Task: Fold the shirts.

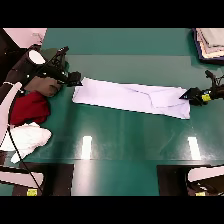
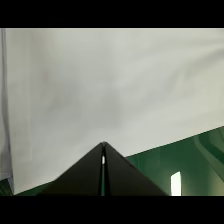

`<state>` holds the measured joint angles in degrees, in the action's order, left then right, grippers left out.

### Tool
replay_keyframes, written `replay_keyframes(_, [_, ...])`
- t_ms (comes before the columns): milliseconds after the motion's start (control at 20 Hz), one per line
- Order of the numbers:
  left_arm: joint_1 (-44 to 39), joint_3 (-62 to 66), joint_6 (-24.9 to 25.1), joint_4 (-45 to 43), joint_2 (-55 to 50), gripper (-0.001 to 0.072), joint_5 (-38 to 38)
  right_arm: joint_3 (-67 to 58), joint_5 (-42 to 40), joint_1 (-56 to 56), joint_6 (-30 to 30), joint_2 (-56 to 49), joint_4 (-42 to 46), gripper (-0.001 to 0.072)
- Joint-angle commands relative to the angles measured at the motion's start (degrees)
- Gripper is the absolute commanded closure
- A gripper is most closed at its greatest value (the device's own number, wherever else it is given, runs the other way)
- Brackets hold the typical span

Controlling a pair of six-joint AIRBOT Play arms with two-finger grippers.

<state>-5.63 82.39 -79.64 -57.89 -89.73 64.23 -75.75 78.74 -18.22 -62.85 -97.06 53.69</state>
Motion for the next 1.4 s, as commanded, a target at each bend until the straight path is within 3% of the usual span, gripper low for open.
replay_keyframes(0, [-1.6, 0.0, 0.0, 0.1, 0.0, 0.0672, -1.0, -2.6, 1.0, 1.3, 0.5, -4.1, -0.2, 0.0019])
replay_keyframes(50, [-2.5, 0.0, 0.0, 0.1, 0.0, 0.0671, -1.5, -3.5, 2.2, 2.0, 0.5, -5.6, -0.2, 0.0038])
replay_keyframes(150, [-4.1, 0.0, 0.0, 0.1, 0.0, 0.0673, -2.1, -5.0, 4.0, 3.5, 0.5, -8.2, -1.9, 0.0156])
replay_keyframes(250, [-5.9, 0.0, -0.1, 0.0, 0.0, 0.0681, -2.2, -5.1, 3.3, 4.3, 0.9, -8.9, -4.7, 0.0389])
replay_keyframes(350, [-8.1, 0.0, -0.1, 0.0, 0.0, 0.0681, -2.2, -5.0, 3.8, 4.3, 2.4, -8.8, -4.7, 0.0692])
replay_keyframes(500, [-11.7, 0.6, -0.2, 0.0, -0.4, 0.0682, -5.2, -5.0, 7.0, 3.6, 2.2, -6.1, -4.6, 0.0695])
replay_keyframes(750, [-18.4, 13.4, -1.7, 0.0, -10.7, 0.0682, -6.1, -8.3, 10.5, 5.3, -5.4, 4.1, -4.6, 0.0697])
replay_keyframes(1050, [-26.0, 29.0, -4.1, 0.2, -27.4, 0.0682, -4.9, -23.2, 16.2, 15.0, -14.3, 7.7, -4.7, 0.0697])
replay_keyframes(1350, [-26.8, 31.8, -4.6, 3.0, -32.6, 0.0682, -6.8, -37.6, 17.0, 24.9, -18.4, 5.9, -4.6, 0.0697])
